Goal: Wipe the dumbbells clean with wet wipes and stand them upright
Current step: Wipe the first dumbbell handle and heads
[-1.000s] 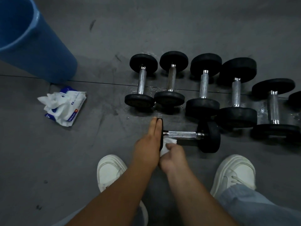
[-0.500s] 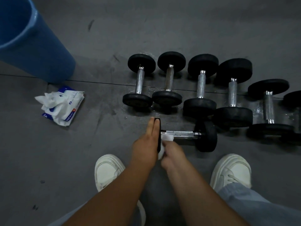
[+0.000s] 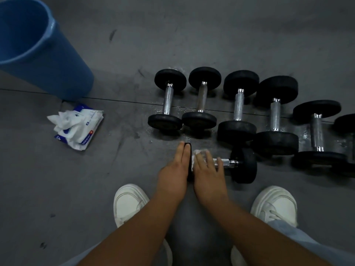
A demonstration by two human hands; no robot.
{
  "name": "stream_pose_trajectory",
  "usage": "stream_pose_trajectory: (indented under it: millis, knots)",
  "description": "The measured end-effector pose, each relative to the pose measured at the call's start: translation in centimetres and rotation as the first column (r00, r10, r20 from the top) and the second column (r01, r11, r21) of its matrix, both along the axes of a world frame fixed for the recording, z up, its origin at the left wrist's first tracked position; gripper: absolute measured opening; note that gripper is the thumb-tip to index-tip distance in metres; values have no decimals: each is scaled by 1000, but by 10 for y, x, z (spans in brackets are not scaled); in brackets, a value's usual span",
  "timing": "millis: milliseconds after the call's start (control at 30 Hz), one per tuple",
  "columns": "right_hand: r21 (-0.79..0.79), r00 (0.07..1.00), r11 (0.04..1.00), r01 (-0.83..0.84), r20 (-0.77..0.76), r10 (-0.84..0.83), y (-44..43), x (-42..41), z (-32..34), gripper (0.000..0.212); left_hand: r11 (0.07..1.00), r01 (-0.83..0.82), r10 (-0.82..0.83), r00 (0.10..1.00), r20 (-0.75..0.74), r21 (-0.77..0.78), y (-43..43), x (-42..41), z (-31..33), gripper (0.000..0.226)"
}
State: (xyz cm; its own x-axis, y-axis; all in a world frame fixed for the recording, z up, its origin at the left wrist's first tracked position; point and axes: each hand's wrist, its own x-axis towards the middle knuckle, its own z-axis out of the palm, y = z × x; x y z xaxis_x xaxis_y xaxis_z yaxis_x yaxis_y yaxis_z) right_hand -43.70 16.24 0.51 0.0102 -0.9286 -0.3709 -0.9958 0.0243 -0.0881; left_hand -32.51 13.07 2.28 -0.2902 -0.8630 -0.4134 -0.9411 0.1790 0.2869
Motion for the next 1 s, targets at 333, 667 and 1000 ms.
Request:
stream_pose_trajectory:
  millis: [333, 667, 1000]
  knots:
    - [35, 999, 999, 38, 25, -39, 11, 2, 4, 54, 1000, -5, 5, 1000, -10, -2, 0, 1, 0, 82]
    - [12, 999, 1000, 29, 31, -30, 10, -1, -1, 51, 1000, 4, -4, 1000, -3, 3, -5, 1, -2, 87]
    - [-12, 997, 999, 47, 57, -46, -9, -2, 3, 47, 1000, 13, -13, 1000, -2, 23, -11, -1, 1, 87]
